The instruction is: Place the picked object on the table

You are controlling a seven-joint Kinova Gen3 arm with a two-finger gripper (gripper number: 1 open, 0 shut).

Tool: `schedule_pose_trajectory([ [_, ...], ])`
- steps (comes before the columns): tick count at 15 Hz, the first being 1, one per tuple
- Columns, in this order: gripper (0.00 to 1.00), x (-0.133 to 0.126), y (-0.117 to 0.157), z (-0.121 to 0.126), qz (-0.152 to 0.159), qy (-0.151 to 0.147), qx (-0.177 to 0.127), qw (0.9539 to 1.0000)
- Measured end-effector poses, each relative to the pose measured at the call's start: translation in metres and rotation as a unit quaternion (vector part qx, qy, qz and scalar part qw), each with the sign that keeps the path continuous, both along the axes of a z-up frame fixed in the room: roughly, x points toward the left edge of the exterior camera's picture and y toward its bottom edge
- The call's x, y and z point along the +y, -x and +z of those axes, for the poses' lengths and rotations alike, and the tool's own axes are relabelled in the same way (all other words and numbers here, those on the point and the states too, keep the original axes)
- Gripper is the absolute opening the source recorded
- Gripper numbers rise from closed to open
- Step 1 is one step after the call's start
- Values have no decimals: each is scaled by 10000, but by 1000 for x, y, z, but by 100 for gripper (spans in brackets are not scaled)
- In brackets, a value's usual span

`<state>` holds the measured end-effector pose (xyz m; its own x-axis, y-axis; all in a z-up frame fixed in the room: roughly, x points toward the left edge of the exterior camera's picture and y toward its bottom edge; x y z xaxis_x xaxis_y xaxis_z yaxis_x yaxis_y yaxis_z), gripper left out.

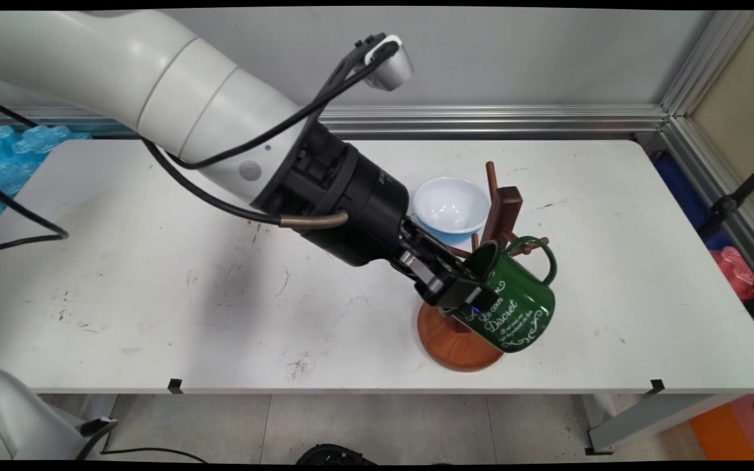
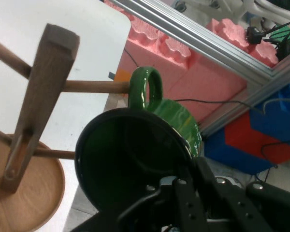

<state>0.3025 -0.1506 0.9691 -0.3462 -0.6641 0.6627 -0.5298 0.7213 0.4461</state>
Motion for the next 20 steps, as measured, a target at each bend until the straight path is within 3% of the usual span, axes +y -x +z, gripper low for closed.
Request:
schedule_pose_trajectory([
  [12, 0, 12, -15, 22, -78, 20, -116, 9999],
  [20, 0, 15, -58, 37, -345, 156, -694, 9969],
])
